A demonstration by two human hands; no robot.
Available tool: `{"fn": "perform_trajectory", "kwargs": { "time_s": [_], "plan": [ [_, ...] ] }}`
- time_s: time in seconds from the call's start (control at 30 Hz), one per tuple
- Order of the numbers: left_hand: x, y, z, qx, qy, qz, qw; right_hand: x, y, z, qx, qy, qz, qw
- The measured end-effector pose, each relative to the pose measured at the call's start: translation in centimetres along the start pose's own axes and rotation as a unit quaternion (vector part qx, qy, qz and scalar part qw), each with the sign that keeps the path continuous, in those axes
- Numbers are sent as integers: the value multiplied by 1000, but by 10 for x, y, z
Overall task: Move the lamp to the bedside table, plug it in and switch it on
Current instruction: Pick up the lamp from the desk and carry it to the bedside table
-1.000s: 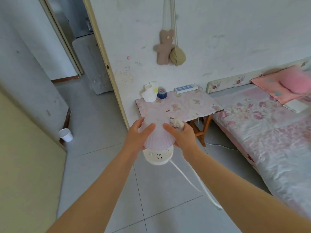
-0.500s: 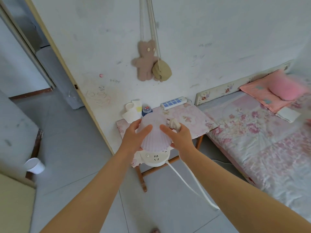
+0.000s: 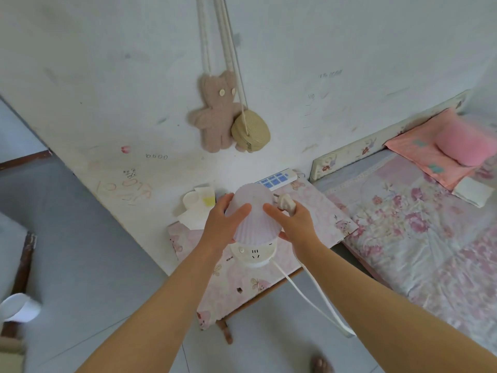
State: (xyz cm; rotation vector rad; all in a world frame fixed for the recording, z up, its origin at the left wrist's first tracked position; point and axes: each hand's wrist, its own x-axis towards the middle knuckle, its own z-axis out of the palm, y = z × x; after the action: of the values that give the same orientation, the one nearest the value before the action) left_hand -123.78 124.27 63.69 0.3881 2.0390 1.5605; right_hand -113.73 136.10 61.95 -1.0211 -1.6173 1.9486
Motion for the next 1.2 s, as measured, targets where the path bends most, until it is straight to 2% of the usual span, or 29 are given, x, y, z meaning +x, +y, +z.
{"fn": "perform_trajectory", "kwargs": {
  "time_s": [0.27,0.57,0.83,1.2],
  "plan": [
    [79,-8,34,-21,65,-43,997,107,0,-12,-19,-84,23,996],
    [135,-23,81,-120,165,-111,973,210,7,-28,-112,-186,59,974],
    [165,-53,80,-142,229,-141,953,252,32,-13,-143,-251,91,953],
    [171,-91,35,-151,285,-149,935,266,58,48,-181,-315,100,926]
  ]
}}
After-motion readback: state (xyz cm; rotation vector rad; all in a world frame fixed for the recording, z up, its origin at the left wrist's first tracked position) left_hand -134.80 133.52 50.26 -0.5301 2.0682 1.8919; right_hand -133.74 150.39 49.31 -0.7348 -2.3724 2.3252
